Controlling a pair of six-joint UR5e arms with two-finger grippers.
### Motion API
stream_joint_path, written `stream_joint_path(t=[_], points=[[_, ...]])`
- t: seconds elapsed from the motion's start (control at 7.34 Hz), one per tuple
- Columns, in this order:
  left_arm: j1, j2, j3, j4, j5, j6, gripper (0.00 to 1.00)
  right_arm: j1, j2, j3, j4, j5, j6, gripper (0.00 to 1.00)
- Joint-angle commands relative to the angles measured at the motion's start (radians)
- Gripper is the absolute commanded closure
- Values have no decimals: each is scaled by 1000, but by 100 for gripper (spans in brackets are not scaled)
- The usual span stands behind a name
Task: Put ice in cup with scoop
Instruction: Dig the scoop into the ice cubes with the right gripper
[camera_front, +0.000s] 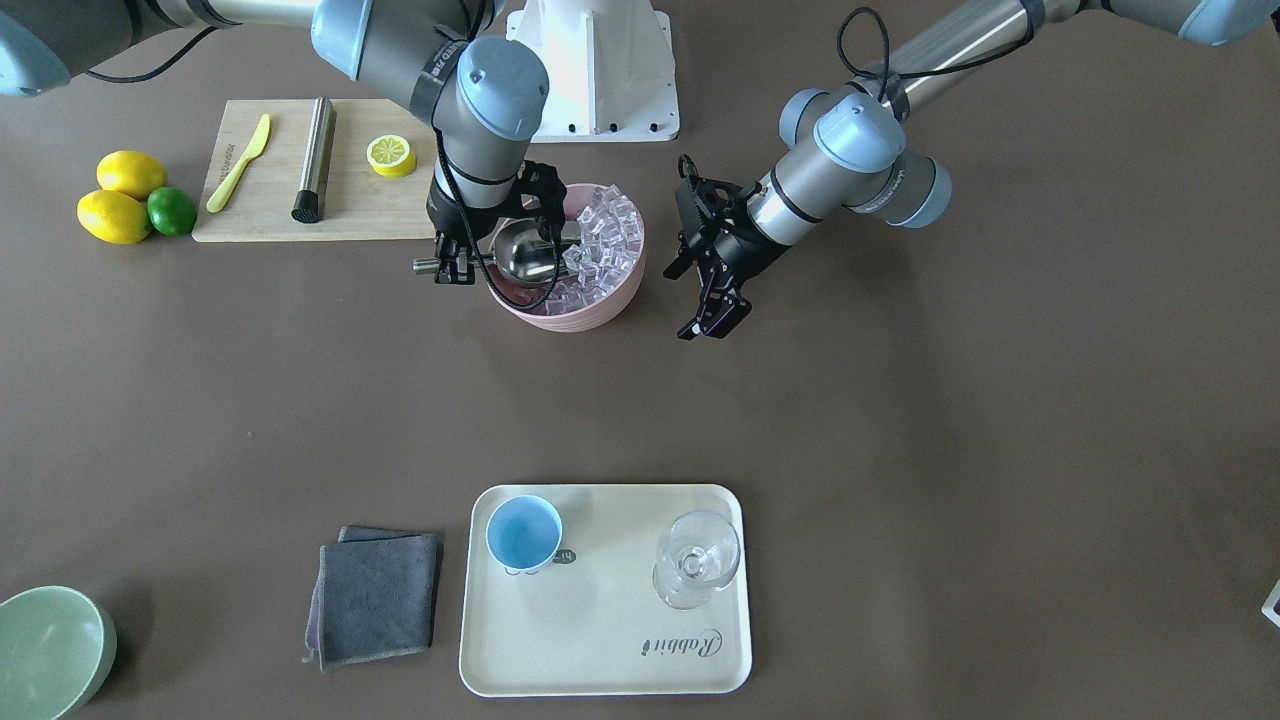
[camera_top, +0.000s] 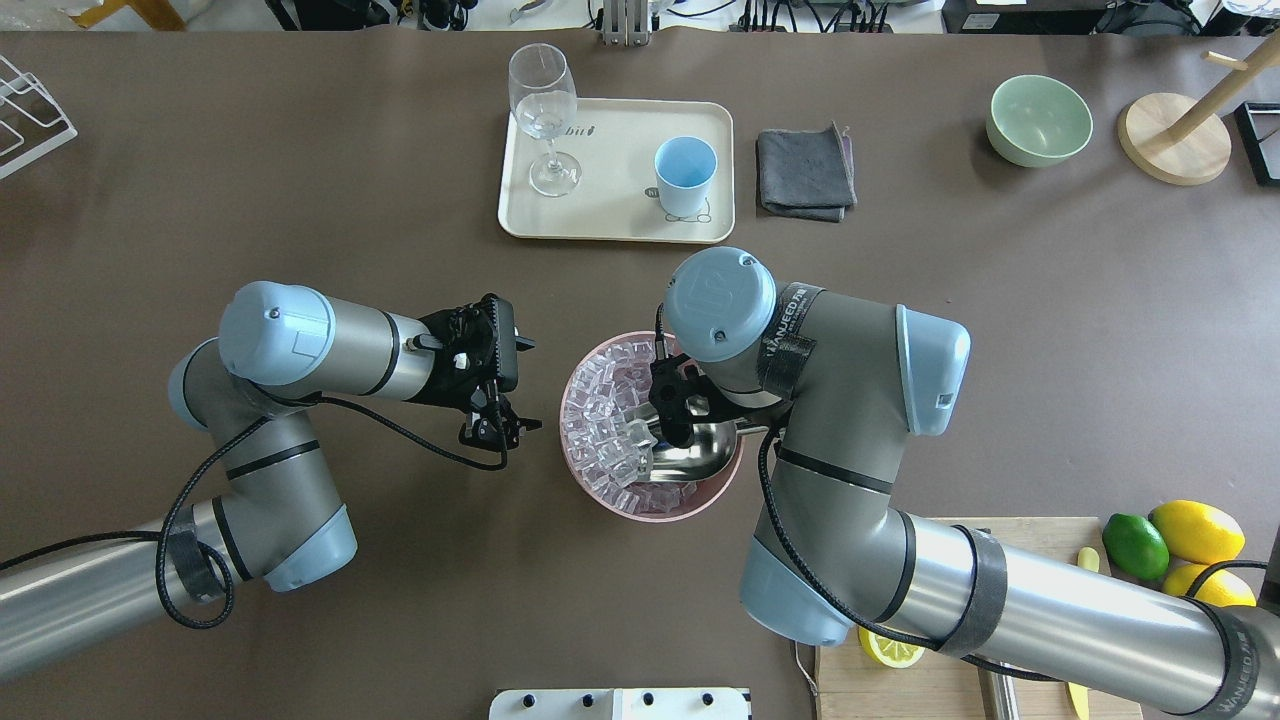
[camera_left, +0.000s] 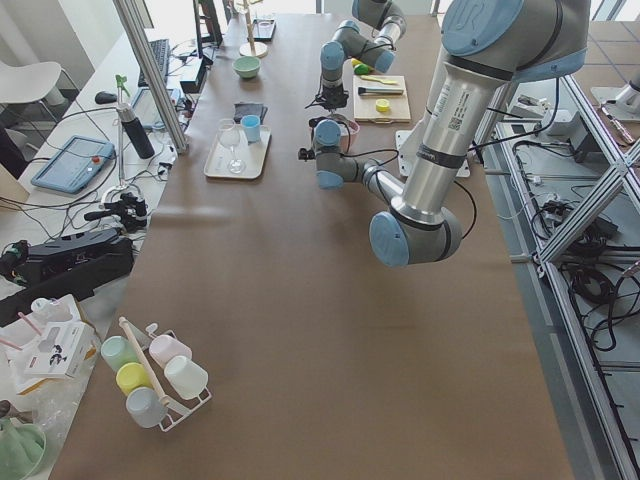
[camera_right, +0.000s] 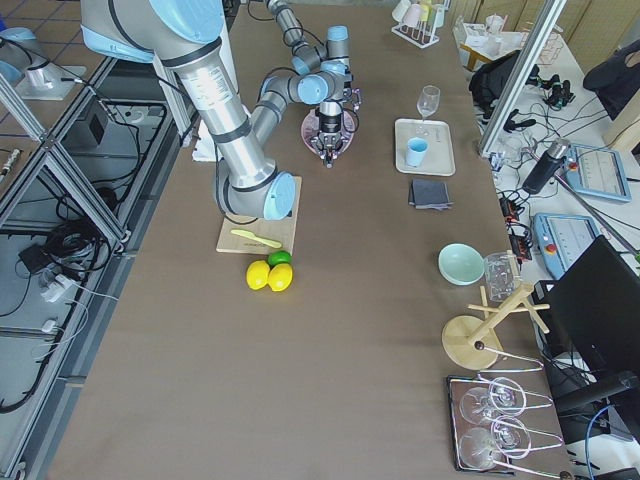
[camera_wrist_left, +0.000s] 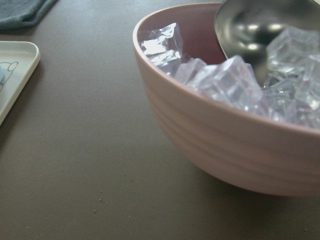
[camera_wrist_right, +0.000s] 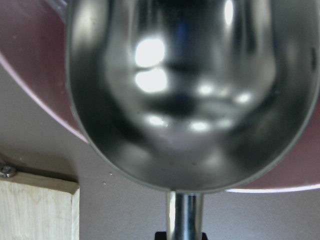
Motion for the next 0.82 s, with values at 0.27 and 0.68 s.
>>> stream_joint_path(t=[0.27, 0.68], points=[[0, 4, -2, 4, -2, 1, 2, 0, 14, -19, 0, 57, -19, 100], [0, 10, -2, 4, -2, 2, 2, 2, 91, -17, -127, 56, -48, 100]])
